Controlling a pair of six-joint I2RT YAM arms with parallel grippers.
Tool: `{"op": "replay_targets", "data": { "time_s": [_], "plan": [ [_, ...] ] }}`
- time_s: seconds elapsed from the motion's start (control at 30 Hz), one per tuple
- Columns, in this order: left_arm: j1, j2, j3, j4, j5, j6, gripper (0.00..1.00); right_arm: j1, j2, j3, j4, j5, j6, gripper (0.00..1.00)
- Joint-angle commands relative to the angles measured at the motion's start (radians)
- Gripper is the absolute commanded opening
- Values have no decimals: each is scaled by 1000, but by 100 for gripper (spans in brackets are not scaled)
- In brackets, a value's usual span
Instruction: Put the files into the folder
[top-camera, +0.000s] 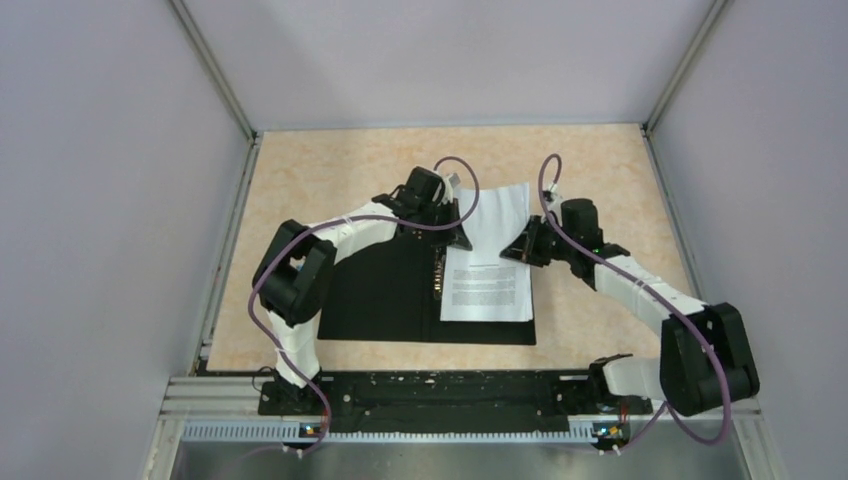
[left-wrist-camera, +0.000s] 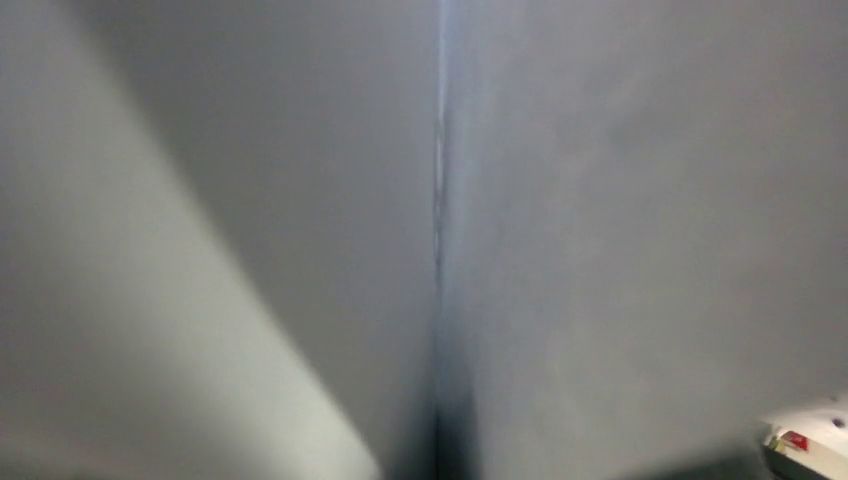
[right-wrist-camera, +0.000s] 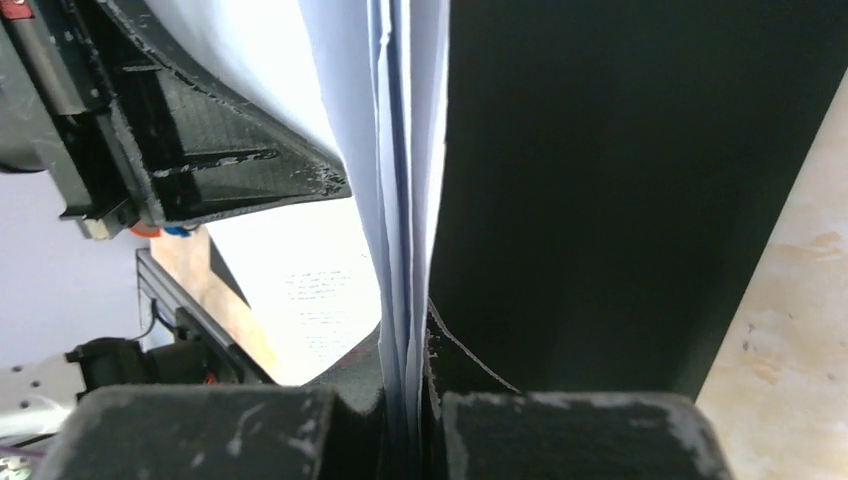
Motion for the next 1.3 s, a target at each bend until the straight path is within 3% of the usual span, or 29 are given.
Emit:
{"op": "replay_targets", "data": {
  "time_s": [0.0,0.2,0.3,0.37,0.67,0.83,1.0,1.27],
  "plan": [
    [2,11,-30,32,-135,-57,0,21,96,-10,47,44,-24,0],
    [-22,29,-77,51,-188,-60,0,28,163,-25,100,75,-31,0],
    [-36,27,-92,54,-206,-57,5,28,189,-27,96,83,-52,0],
    [-42,16,-104,53,-226,-53,10,27,202,-28,98,88,-73,0],
    [-42,-117,-170,51,-262,20,48,28,296,25,59,85,-221,0],
    [-33,-238,-234,9,-321,45,56,34,309,32,60,93,-282,0],
    [10,-311,-336,3,-379,14,52,51,299,22,80,108,-318,0],
    [57,-234,-416,69,-346,-39,23,66,277,17,61,198,-354,0]
  ]
}}
